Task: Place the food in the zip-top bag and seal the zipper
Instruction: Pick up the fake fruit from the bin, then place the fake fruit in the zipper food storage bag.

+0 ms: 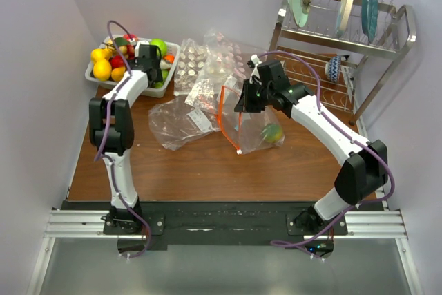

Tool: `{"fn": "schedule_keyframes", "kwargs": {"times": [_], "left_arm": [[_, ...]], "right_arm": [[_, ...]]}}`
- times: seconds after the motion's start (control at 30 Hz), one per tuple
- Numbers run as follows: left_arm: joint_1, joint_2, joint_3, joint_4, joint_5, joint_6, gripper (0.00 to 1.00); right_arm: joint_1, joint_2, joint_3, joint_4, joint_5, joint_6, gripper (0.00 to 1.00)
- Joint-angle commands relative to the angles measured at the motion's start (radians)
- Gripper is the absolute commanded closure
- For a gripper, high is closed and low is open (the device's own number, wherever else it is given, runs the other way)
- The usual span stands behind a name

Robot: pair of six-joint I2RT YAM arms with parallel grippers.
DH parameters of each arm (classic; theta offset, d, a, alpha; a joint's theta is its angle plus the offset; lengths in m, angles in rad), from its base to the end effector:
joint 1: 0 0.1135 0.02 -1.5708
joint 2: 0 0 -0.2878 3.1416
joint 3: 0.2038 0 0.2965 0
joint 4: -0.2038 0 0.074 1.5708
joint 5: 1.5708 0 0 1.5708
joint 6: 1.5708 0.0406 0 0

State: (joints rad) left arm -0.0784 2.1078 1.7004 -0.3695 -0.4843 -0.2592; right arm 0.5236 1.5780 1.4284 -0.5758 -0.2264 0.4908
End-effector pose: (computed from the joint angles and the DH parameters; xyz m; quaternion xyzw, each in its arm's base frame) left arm 0.5358 -0.0231 0.2238 -0.1731 0.8833 0.1549 0.4071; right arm 0.3445 0.2094 0.3420 -0.0612 0.9053 0.2880 0.3062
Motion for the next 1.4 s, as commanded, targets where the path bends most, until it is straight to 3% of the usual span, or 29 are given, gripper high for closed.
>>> {"fn": "schedule_keyframes", "kwargs": {"times": [0.0, 0.07, 0.17, 0.43, 0.67, 0.8, 0.93, 1.23, 1.37], "left_arm": [[0.017, 0.015, 0.059, 0.023, -0.010, 0.026, 0.32], [0.017, 0.012, 0.067, 0.006, 0.006, 0.018, 0.45], [0.016, -0.052, 0.027, 0.038, 0.062, 0.000, 0.48], [0.015, -0.288, -0.085, 0.095, 0.274, -0.051, 0.49], [0.015, -0.449, -0.197, 0.156, 0.623, -0.130, 0.48], [0.015, -0.586, -0.368, 0.303, 0.866, -0.291, 0.48], [0.000, -0.699, -0.537, 0.605, 1.051, -0.471, 0.49], [-0.176, -0.767, -0.630, 0.690, 1.093, -0.563, 0.49], [-0.234, -0.807, -0.740, 0.799, 1.101, -0.650, 0.50]], "right_arm": [[0.001, -0.004, 0.046, -0.006, -0.005, -0.023, 1.00], [0.001, -0.009, 0.044, -0.006, -0.004, -0.023, 1.00], [0.003, -0.010, 0.043, -0.006, 0.002, -0.024, 1.00], [0.003, 0.011, 0.081, -0.015, -0.005, -0.024, 1.00], [0.003, 0.040, 0.101, 0.007, -0.076, 0.009, 1.00], [0.001, 0.065, 0.106, 0.037, -0.139, 0.037, 1.00], [0.001, 0.077, 0.113, 0.065, -0.192, 0.075, 1.00], [-0.005, 0.077, 0.151, 0.080, -0.244, 0.112, 1.00], [-0.011, 0.068, 0.153, 0.088, -0.269, 0.127, 1.00]]}}
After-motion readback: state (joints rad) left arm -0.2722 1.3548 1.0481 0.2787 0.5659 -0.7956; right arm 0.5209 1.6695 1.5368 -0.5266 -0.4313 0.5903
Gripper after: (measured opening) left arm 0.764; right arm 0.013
